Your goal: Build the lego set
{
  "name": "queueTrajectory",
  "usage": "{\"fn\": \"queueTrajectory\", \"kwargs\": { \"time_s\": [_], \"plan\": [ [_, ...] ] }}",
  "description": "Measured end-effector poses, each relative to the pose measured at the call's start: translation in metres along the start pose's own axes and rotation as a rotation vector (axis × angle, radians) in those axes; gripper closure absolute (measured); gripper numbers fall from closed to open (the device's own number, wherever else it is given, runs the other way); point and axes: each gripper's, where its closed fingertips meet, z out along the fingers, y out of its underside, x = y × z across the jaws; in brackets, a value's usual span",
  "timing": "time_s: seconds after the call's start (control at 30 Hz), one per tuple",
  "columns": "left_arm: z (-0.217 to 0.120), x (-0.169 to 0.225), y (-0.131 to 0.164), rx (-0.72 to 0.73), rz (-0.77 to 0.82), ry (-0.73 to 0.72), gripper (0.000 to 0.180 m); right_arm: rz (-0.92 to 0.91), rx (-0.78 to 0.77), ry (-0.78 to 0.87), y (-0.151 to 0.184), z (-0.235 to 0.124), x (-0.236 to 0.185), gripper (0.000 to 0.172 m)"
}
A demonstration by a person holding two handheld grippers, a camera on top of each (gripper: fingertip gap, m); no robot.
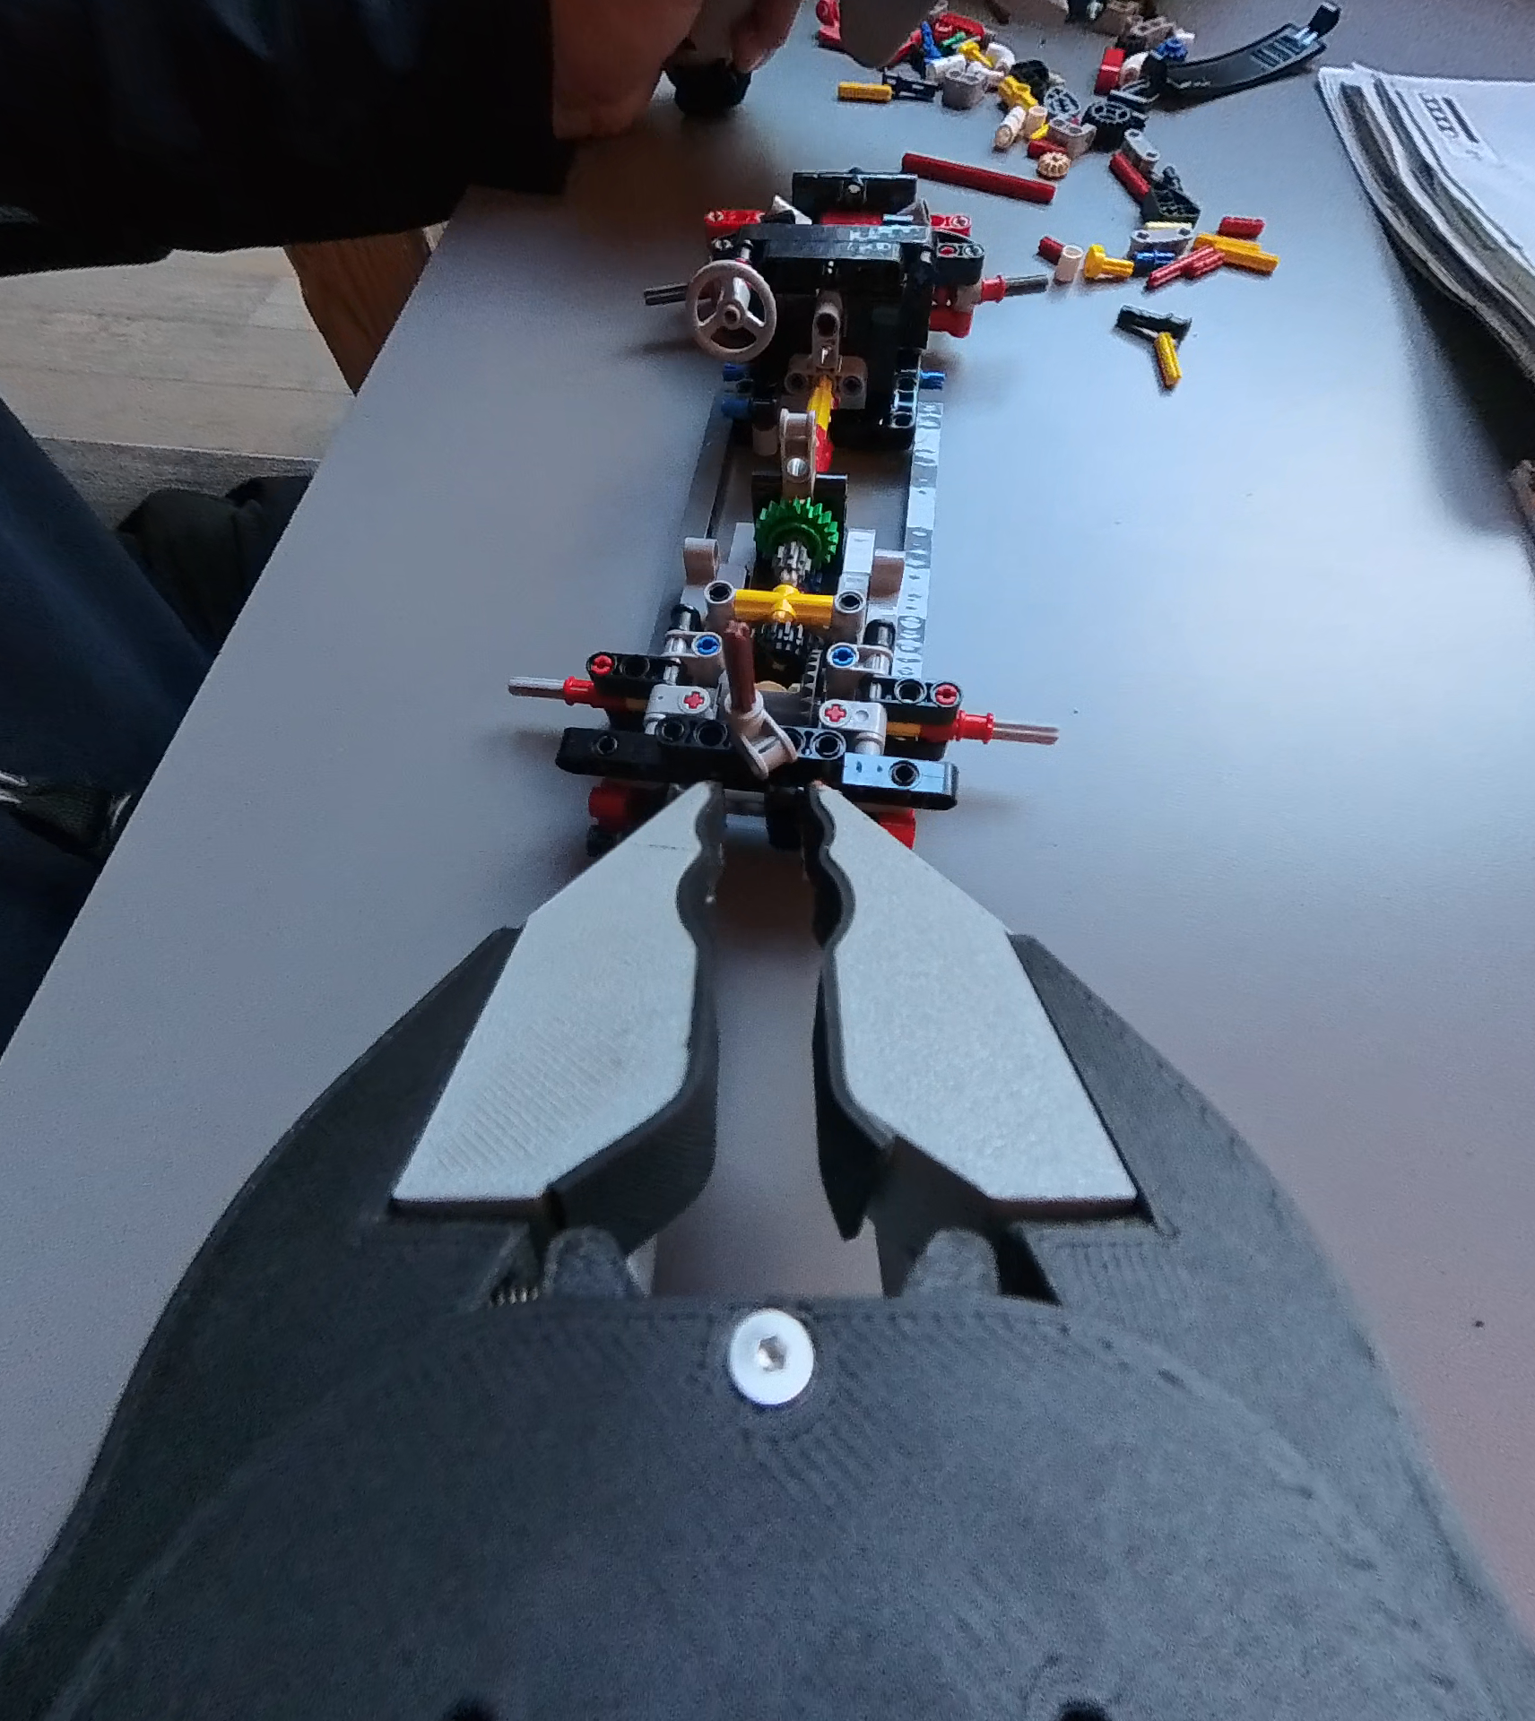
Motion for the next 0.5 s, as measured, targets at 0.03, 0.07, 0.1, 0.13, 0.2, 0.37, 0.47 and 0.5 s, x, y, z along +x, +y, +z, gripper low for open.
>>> {"fn": "queueTrajectory", "kwargs": {
  "time_s": [0.03, 0.07, 0.1, 0.13, 0.2, 0.37, 0.47, 0.5],
  "plan": [
    [-0.0001, 0.0000, 0.0000, 0.000, 0.001, -0.001, 0.175, -0.004, -0.001, 0.000, 0.0000, 0.0001, -0.0005, 0.159],
    [-0.0001, 0.0001, -0.0001, 0.001, 0.002, -0.001, 0.175, -0.006, -0.001, 0.000, 0.0001, 0.0001, -0.0006, 0.159],
    [-0.0001, 0.0001, -0.0001, 0.001, 0.003, -0.002, 0.175, -0.007, -0.001, 0.000, 0.0001, 0.0001, -0.0008, 0.159],
    [0.0000, 0.0001, 0.0000, 0.000, 0.003, -0.002, 0.175, -0.006, 0.000, -0.002, 0.0002, -0.0001, -0.0009, 0.159],
    [0.0000, 0.0002, 0.0000, 0.000, 0.004, -0.002, 0.175, -0.001, 0.002, -0.004, 0.0003, -0.0006, -0.0008, 0.158],
    [0.0004, 0.0004, 0.0005, -0.004, 0.007, -0.002, 0.174, 0.009, 0.008, -0.011, 0.0002, -0.0014, -0.0005, 0.157],
    [0.0005, 0.0006, 0.0008, -0.007, 0.007, -0.001, 0.174, 0.013, 0.012, -0.016, -0.0003, -0.0018, -0.0007, 0.157],
    [0.0006, 0.0006, 0.0008, -0.007, 0.007, -0.001, 0.174, 0.016, 0.014, -0.018, -0.0004, -0.0019, -0.0007, 0.157]
  ]
}}
